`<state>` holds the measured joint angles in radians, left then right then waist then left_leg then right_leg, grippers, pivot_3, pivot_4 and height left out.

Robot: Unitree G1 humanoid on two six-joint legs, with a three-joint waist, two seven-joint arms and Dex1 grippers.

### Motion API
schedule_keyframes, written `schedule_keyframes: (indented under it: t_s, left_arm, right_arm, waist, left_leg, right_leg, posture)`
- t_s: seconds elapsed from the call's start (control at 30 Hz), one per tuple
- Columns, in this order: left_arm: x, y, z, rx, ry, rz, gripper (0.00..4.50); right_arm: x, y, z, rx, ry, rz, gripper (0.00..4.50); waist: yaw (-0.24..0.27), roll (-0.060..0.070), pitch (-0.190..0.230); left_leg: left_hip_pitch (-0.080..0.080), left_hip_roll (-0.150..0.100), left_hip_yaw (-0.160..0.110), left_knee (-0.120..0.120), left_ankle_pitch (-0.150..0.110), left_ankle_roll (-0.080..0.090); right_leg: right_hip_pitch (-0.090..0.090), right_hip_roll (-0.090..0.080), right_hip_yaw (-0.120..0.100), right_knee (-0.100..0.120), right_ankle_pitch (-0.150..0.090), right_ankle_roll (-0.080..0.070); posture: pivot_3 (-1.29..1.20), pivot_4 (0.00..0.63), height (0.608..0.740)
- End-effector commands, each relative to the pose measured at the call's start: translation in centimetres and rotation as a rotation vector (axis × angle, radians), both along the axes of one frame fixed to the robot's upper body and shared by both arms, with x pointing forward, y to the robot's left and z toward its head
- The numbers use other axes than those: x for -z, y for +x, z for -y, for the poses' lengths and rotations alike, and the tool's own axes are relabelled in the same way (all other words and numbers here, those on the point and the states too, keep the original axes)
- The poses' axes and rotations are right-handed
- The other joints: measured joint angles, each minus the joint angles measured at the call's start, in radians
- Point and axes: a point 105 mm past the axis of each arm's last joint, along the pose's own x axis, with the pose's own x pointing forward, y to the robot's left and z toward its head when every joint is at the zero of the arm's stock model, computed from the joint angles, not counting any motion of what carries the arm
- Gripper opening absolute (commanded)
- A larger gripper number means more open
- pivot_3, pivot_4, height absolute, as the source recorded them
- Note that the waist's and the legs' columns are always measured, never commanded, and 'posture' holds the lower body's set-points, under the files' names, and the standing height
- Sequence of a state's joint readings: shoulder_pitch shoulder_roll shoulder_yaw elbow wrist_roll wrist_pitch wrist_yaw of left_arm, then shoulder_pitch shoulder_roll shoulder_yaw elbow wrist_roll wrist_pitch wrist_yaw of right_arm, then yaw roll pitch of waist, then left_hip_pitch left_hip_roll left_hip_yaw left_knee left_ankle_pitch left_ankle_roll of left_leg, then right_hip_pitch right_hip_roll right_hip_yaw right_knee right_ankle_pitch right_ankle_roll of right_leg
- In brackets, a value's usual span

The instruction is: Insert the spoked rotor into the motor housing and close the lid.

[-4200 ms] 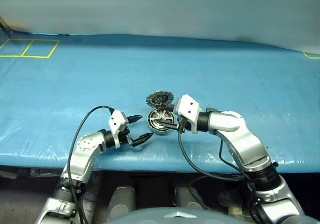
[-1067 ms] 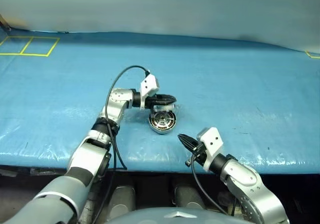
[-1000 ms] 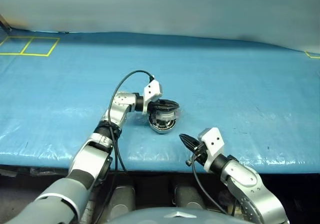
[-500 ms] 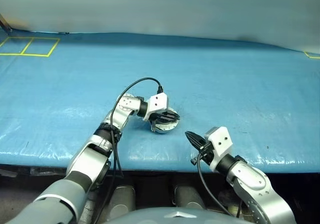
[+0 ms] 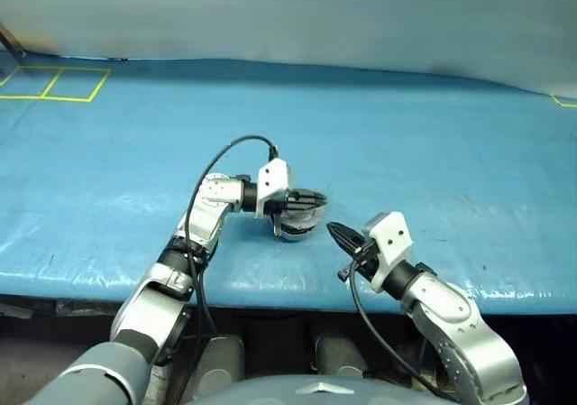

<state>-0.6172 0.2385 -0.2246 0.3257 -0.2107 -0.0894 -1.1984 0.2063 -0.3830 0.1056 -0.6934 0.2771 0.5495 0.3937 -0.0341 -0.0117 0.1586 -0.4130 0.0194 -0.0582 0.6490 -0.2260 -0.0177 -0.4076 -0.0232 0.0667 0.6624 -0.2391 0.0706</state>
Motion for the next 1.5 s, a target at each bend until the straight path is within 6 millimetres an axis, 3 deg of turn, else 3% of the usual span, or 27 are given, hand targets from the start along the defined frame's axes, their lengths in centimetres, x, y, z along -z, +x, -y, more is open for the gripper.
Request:
schedule_keyframes:
  t_s: [0.03,0.07,0.17,0.3,0.5,0.83,1.2,1.3,1.5]
  left_arm:
    - [-1.8,-1.3,-1.5,-0.024,-0.067,0.012,0.21]
    - [-1.7,-1.5,-2.2,-0.046,-0.058,0.013,0.21]
    - [-0.6,-2.1,-4.1,-0.106,-0.030,-0.037,0.17]
    - [2.7,-3.7,-6.7,-0.210,0.077,-0.112,0.17]
    - [4.5,-5.4,-8.8,-0.336,0.082,-0.201,0.17]
    - [6.1,-6.0,-9.4,-0.436,0.073,-0.254,0.17]
    - [6.6,-5.5,-8.9,-0.433,0.096,-0.245,0.17]
    - [6.6,-5.6,-8.5,-0.418,0.090,-0.249,0.17]
    - [6.6,-5.3,-8.7,-0.428,0.097,-0.250,0.17]
  right_arm:
    - [-1.1,0.7,0.0,-0.007,-0.040,0.081,0.00]
    - [-1.2,1.1,0.0,-0.001,-0.061,0.103,0.00]
    - [-0.9,1.6,-0.6,-0.035,-0.079,0.100,0.59]
    - [-1.1,2.0,-2.1,-0.120,-0.037,0.096,1.94]
    - [-0.4,2.8,-3.5,-0.216,-0.087,0.080,3.89]
    - [-0.4,4.5,-4.8,-0.252,-0.039,0.074,3.89]
    - [0.9,6.0,-4.0,-0.179,-0.068,0.072,3.89]
    - [1.2,5.7,-4.2,-0.188,-0.081,0.069,4.45]
    - [2.0,5.5,-4.2,-0.194,-0.127,0.046,4.48]
  waist:
    - [-0.007,0.001,-0.001]
    - [-0.008,0.002,-0.001]
    - [-0.007,0.002,-0.001]
    - [-0.006,0.002,-0.001]
    - [0.002,0.002,-0.001]
    - [0.001,0.002,-0.001]
    - [-0.002,0.002,-0.001]
    - [-0.002,0.002,-0.001]
    - [-0.002,0.002,-0.001]
  left_leg:
    - [0.001,0.000,0.001,0.000,0.000,0.000]
    - [0.001,0.000,0.001,-0.001,0.000,0.000]
    - [0.002,0.001,0.001,-0.001,0.000,0.000]
    - [0.002,0.002,0.001,-0.001,0.000,0.000]
    - [0.002,0.001,0.001,0.000,0.000,0.000]
    - [0.002,0.002,0.002,0.000,0.000,-0.001]
    - [0.002,0.001,0.002,-0.001,0.000,-0.001]
    - [0.002,0.001,0.002,-0.001,0.000,-0.001]
    - [0.002,0.002,0.002,-0.001,0.000,-0.001]
  right_leg:
    - [0.000,0.000,0.000,0.000,0.000,0.000]
    - [0.000,0.000,0.001,0.000,0.000,0.000]
    - [0.000,0.001,0.001,0.001,0.000,0.000]
    - [0.000,0.001,0.001,0.001,-0.001,0.000]
    - [0.000,0.000,0.001,0.001,-0.001,-0.001]
    - [0.000,0.001,0.000,0.001,-0.001,-0.001]
    - [-0.001,0.001,0.001,0.001,0.000,-0.002]
    - [-0.001,0.001,0.001,0.001,0.000,-0.002]
    - [-0.001,0.001,0.001,0.001,0.000,-0.002]
  posture:
    - [0.00,0.150,0.740]
    - [0.00,0.150,0.740]
    - [0.00,0.150,0.740]
    - [0.00,0.150,0.740]
    - [0.00,0.150,0.740]
    - [0.00,0.150,0.740]
    - [0.00,0.150,0.740]
    - [0.00,0.150,0.740]
    - [0.00,0.150,0.740]
